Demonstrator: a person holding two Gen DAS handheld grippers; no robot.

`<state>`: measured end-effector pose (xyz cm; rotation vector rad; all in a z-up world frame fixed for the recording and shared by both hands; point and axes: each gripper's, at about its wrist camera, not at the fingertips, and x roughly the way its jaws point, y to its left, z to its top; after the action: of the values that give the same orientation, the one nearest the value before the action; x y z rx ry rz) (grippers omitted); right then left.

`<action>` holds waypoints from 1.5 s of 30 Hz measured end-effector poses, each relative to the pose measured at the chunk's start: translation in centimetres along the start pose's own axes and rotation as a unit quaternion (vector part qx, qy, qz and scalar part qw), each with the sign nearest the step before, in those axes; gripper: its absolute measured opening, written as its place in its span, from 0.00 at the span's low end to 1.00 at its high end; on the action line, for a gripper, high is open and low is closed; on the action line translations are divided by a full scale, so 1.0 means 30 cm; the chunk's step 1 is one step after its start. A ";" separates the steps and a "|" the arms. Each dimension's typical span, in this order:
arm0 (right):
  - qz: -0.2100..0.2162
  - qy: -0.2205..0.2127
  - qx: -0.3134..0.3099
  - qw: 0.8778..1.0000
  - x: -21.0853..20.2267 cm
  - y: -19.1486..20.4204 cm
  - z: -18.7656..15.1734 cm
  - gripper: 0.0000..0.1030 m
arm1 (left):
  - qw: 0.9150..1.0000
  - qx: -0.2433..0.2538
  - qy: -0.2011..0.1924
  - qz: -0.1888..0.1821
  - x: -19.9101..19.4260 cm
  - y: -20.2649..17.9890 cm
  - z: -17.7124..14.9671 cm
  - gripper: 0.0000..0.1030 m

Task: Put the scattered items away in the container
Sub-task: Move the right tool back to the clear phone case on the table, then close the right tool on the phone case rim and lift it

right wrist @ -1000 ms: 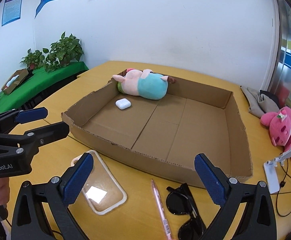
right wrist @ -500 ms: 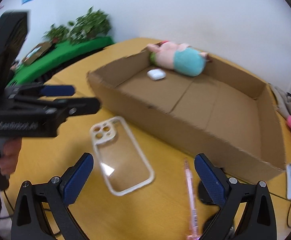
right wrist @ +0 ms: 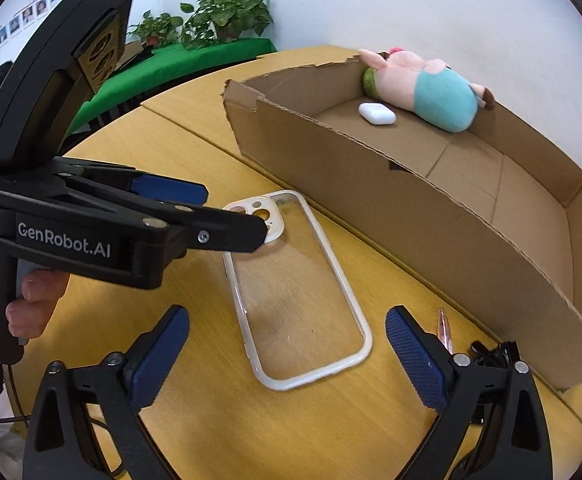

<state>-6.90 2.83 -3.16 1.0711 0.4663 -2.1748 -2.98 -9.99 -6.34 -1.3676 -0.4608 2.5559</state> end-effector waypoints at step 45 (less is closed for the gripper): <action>0.111 -0.004 0.191 0.975 -0.030 -0.125 -0.167 0.82 | 0.989 -0.072 0.062 -0.113 0.111 -0.088 -0.051 0.27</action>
<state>-6.28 8.74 -5.35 1.2486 -0.0838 -2.1116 -3.45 -6.19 -8.74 -1.4214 -0.7445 2.2787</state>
